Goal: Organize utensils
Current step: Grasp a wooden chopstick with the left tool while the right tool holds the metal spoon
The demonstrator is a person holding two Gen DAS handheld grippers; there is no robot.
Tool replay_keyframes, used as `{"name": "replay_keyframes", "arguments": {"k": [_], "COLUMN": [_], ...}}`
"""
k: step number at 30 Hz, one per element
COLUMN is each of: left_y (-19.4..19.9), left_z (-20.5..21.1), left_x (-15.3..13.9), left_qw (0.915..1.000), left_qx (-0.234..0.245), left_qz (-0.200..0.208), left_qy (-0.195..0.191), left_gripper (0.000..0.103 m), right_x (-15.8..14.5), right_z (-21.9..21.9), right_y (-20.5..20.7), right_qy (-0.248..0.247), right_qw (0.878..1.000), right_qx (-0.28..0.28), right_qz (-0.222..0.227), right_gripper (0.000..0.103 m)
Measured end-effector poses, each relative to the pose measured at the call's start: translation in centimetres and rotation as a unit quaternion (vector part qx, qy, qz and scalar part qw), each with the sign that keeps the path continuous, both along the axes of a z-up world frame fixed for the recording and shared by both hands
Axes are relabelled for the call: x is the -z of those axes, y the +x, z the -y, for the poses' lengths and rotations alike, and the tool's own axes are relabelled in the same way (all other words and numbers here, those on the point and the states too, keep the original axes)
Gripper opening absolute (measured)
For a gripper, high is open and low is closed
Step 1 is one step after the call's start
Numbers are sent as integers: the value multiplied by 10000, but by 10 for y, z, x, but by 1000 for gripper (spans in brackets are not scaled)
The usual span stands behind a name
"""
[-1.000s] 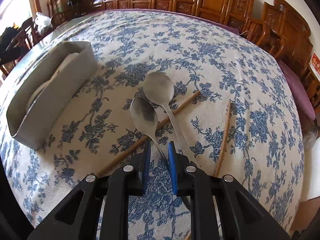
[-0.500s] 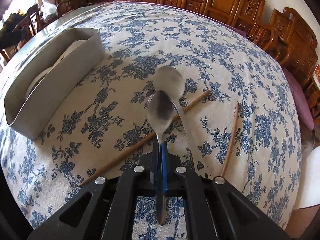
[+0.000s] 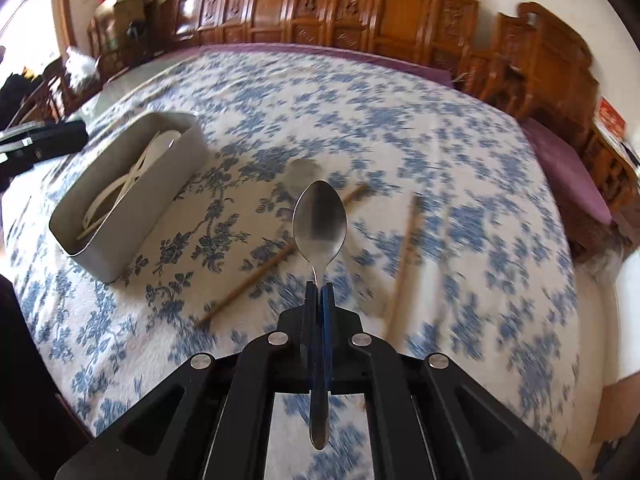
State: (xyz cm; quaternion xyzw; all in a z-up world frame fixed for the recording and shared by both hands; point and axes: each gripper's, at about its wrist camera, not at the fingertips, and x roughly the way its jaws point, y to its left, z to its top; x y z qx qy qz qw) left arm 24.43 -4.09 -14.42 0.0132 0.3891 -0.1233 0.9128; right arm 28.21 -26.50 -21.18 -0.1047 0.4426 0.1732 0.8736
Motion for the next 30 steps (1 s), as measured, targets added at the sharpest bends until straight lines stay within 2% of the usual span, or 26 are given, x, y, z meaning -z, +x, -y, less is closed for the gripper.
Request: {"name": "replay_keyframes", "arguments": {"k": [5,12,20,24,30], "left_y": [-6,-5,26,43,51], "left_z": [29,74,115,130,137], "left_x": [8,30,73,94,104], "left_qw": [9997,9977,9938,9907,9880], "left_qx": [197,521,647,674,700], "left_qz": [-117,-334,-833,-1015,-1082], "left_qy": [60,266,363,602,855], "left_gripper": [49,49,34,28,19], "right_x": [-4,6,3,2,4], "right_z": [35,59,68,69,73], "right_y": [-16,-25,-24,-23,-21], "right_qy": [93,199,394,436,468], "right_qw": [9996,9989,9982,9979,9976], "right_qx": [278,413,447,471,513], "right_qz": [64,47,4,-4,-31], "right_gripper": [4,4,4,4,4]}}
